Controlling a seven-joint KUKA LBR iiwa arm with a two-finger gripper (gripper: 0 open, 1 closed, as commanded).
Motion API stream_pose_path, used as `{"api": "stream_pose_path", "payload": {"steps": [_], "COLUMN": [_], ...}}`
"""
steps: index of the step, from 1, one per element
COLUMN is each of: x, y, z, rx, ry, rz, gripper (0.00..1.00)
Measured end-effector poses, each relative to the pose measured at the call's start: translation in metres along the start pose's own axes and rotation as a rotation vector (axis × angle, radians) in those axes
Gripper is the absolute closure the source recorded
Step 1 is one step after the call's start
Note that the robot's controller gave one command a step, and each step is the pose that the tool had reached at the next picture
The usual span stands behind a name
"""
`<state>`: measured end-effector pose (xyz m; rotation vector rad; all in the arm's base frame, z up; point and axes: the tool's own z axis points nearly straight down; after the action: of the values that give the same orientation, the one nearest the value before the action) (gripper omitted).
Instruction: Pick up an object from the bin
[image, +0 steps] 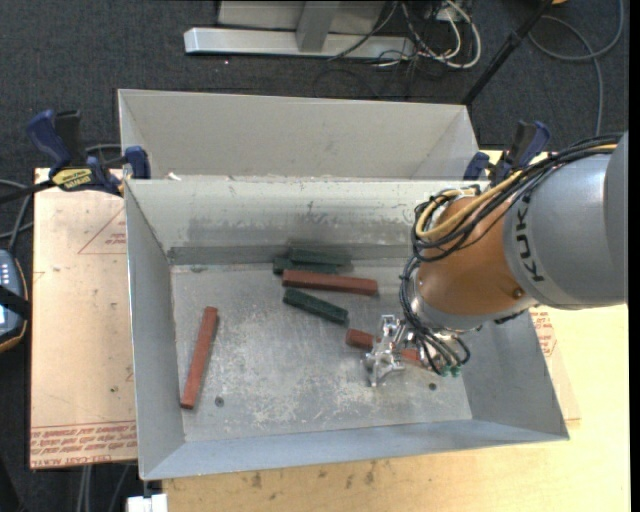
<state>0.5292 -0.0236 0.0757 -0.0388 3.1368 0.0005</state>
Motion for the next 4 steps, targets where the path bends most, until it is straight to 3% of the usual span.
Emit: {"api": "stream_pose_path", "payload": {"steps": [1, 2, 3, 4], "x": [0.0, 0.0, -0.047, -0.047], "y": [0.001, 0.001, -0.073, -0.073], "z": [0.001, 0.001, -0.019, -0.019], "rx": [0.0, 0.0, 0.0, -0.001], "ry": [-0.002, -0.002, 0.0, 0.0], "rz": [-0.001, -0.002, -0.273, -0.273], "gripper": [0.0, 0.0, 1.0, 0.0]}}
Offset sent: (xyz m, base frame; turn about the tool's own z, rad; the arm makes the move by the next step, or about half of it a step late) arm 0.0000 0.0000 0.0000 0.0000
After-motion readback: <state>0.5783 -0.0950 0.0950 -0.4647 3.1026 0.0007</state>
